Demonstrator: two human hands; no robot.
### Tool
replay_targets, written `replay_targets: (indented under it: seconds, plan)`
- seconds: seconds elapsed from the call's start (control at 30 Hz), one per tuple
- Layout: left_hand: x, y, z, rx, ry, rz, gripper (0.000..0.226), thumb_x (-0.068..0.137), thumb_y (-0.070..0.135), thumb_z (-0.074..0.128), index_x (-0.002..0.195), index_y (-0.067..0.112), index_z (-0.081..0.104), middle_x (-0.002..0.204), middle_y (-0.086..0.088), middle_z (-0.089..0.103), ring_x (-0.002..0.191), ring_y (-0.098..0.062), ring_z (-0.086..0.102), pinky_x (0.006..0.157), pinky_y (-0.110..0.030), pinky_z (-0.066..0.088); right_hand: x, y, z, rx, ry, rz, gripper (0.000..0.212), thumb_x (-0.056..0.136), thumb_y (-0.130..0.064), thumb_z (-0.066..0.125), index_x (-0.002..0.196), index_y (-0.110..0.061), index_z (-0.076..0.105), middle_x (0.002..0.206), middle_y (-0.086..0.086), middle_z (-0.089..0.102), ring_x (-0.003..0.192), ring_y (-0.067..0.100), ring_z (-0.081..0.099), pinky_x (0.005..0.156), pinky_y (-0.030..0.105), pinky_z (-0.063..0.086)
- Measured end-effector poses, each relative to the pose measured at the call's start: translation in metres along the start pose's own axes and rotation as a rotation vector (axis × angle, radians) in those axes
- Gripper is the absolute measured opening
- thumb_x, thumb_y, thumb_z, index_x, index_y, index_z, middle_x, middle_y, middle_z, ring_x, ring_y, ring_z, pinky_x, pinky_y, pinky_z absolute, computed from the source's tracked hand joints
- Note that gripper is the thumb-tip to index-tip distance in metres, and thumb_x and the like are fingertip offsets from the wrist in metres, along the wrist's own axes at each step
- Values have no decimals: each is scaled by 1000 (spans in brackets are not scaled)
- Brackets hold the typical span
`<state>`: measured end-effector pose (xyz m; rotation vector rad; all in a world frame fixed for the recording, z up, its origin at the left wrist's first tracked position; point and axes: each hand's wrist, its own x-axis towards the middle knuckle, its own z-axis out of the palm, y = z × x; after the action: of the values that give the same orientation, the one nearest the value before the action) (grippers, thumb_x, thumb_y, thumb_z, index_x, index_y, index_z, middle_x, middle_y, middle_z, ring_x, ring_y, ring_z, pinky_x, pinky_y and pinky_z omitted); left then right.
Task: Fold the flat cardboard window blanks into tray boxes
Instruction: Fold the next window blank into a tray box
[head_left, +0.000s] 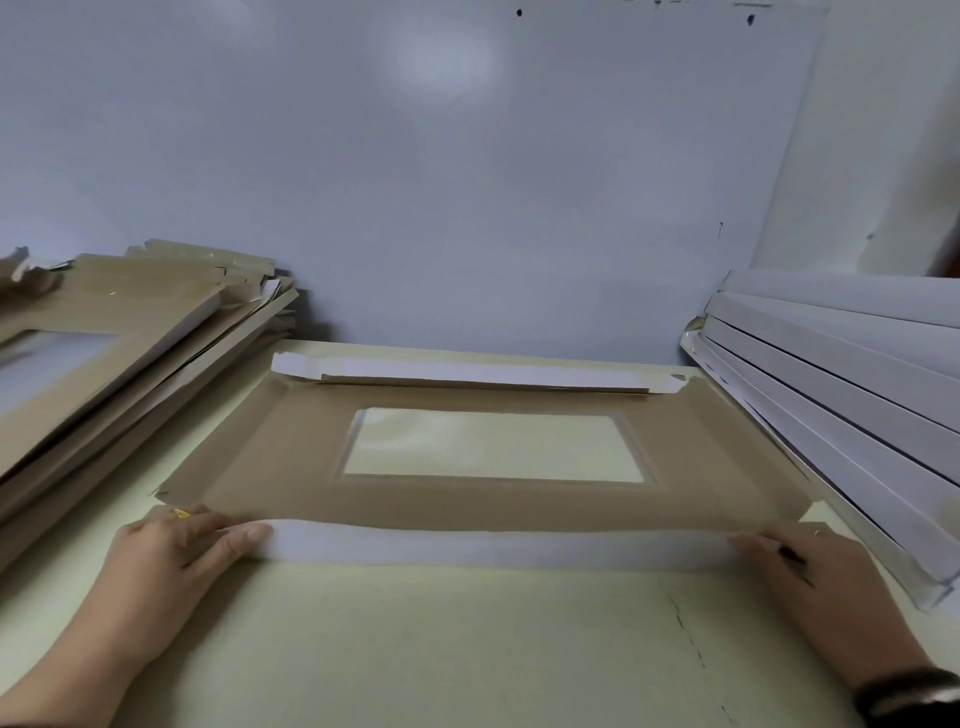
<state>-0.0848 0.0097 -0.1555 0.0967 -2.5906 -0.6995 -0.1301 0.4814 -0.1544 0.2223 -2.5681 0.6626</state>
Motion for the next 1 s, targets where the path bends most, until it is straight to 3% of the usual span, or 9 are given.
replay_targets:
  seconds: [0.1,0.27,0.5,0.6,0.67,0.73,0.8,0.9,1.0]
  plan:
    - [5,6,5,162,26,-28,25,81,43,62,67,23,61,58,5,58,62,-21,47,70,-37,36,5,-8,4,-108,18,31,23,77,-39,60,63,-23,50,45,-11,40,51,26,45,60,34,34]
    - [7,17,10,325,37,-54,13,78,24,73,81,17,62,52,2,52,67,-28,54,81,-36,28,9,-18,6,-252,-28,28,36,69,-20,80,64,-17,45,40,-15,31,41,19,33,63,33,30]
    - [5,22,14,568,43,14,18,70,34,68,71,16,66,51,-2,56,62,-33,56,81,-45,32,11,-9,15,-488,-39,22,31,62,-33,83,67,-16,57,52,1,58,58,29,58,81,41,28]
    - [4,25,15,573,19,3,30,55,15,87,80,15,72,67,-11,62,71,-38,58,90,-49,27,12,-4,17,-491,-6,-21,22,73,-34,65,84,-15,68,74,4,67,73,31,65,91,44,28]
    - [1,35,17,492,-1,87,35,62,-1,73,93,16,72,87,-13,66,83,-39,59,87,-52,36,10,-5,20,-525,-23,-84,34,76,-31,47,94,-13,71,87,6,71,80,29,68,92,45,26]
    - [0,49,25,321,-88,195,63,57,-15,49,107,17,70,113,-10,64,105,-36,58,83,-45,43,8,-21,24,-531,-28,-176,48,72,-17,32,98,-12,72,99,6,72,90,28,69,94,43,24]
    - [0,65,39,132,-179,281,78,58,-23,43,120,21,63,131,3,53,125,-22,47,98,-32,36,9,-42,30,-463,-46,-267,56,65,-4,28,99,-13,73,104,3,71,95,26,68,93,38,26]
    - [-4,93,66,-30,-298,368,63,81,-7,47,133,28,49,146,14,31,136,-4,28,110,-14,17,9,-78,48,-217,-211,-364,45,75,-1,46,112,-15,68,120,-2,63,110,19,61,99,32,32]
    - [-8,111,88,7,-382,415,42,99,35,36,141,39,32,150,23,15,140,2,9,109,-12,4,5,-99,71,-20,-487,-390,45,96,-36,41,140,-34,33,146,-24,20,133,-9,8,110,15,5]
